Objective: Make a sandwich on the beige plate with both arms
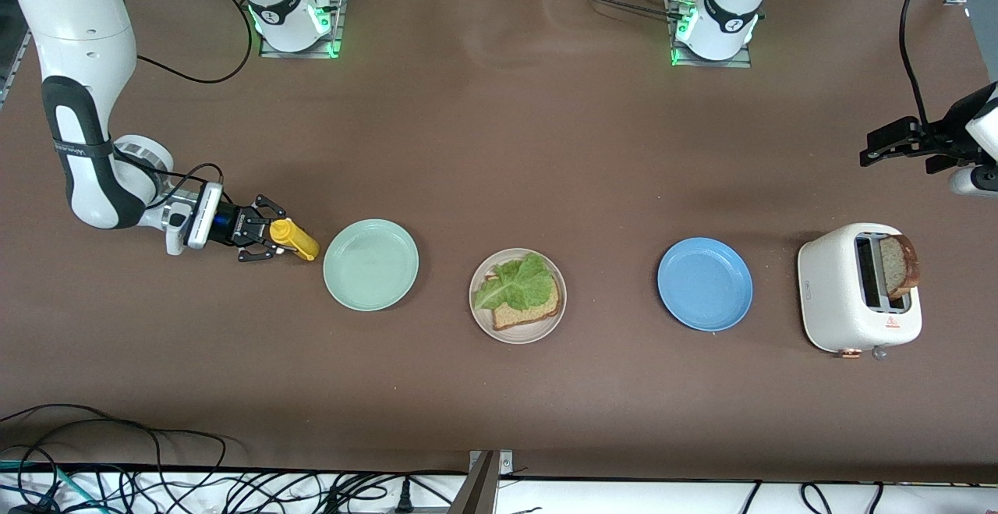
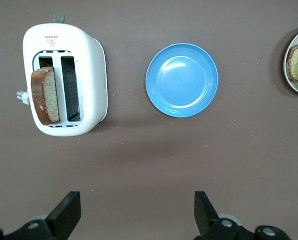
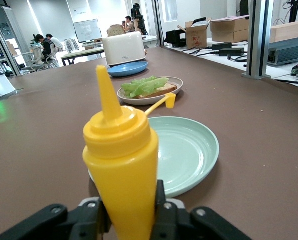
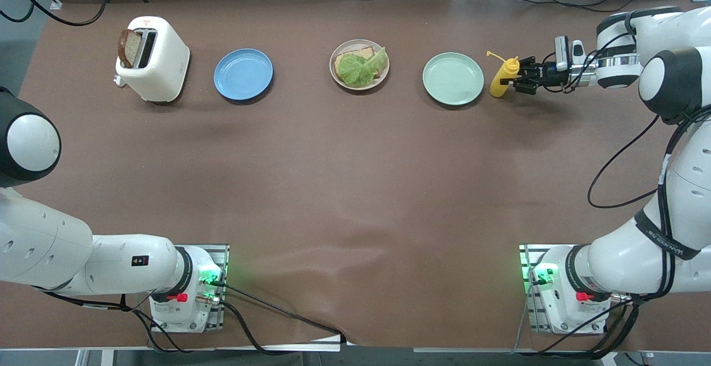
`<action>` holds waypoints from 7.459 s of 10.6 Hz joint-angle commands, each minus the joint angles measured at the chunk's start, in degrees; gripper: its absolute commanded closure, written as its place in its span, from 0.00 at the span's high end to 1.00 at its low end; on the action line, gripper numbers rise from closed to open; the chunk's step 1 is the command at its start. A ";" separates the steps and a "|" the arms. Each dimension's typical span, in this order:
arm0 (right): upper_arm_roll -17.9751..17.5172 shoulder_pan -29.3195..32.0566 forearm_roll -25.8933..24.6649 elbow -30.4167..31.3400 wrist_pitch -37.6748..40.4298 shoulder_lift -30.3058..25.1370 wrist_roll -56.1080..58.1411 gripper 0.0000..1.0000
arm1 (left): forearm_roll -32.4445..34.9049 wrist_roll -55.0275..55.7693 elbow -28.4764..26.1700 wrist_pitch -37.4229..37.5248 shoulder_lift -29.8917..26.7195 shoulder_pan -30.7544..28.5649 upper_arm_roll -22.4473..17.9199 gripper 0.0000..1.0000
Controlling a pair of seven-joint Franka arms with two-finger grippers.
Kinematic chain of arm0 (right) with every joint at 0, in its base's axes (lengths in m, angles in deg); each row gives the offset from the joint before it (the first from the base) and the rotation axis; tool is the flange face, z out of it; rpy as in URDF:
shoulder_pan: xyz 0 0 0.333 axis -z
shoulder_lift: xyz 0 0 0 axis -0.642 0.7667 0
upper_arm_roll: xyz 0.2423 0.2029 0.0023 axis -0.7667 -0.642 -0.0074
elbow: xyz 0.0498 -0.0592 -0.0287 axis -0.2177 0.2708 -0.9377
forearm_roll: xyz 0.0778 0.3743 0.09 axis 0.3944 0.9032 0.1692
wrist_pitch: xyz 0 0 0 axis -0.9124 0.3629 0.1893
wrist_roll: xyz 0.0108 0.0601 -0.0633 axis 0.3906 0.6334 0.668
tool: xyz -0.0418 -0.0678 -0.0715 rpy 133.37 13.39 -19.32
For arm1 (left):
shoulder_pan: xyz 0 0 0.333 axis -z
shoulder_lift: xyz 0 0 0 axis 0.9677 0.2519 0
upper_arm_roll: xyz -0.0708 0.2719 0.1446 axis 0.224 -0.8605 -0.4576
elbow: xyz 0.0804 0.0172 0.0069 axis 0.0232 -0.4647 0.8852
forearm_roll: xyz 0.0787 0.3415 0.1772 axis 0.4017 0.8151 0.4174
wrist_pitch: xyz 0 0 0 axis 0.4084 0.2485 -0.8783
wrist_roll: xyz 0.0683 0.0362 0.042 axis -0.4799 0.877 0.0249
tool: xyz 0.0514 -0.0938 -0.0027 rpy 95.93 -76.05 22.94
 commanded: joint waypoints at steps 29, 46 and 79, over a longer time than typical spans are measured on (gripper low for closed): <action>-16.86 -28.34 -97.15 -37.91 -14.27 2.12 -105.09 0.00 | 4.35 -1.36 3.34 -7.51 9.12 -9.42 0.05 1.00; -13.17 -45.15 -127.97 -51.99 1.38 10.66 -108.84 0.00 | 4.89 -1.36 3.61 -23.69 25.21 -11.97 0.05 0.67; -0.95 4.17 -17.64 -25.71 17.64 12.85 3.09 0.00 | -22.68 5.58 22.50 -2.50 27.76 -9.06 0.75 0.00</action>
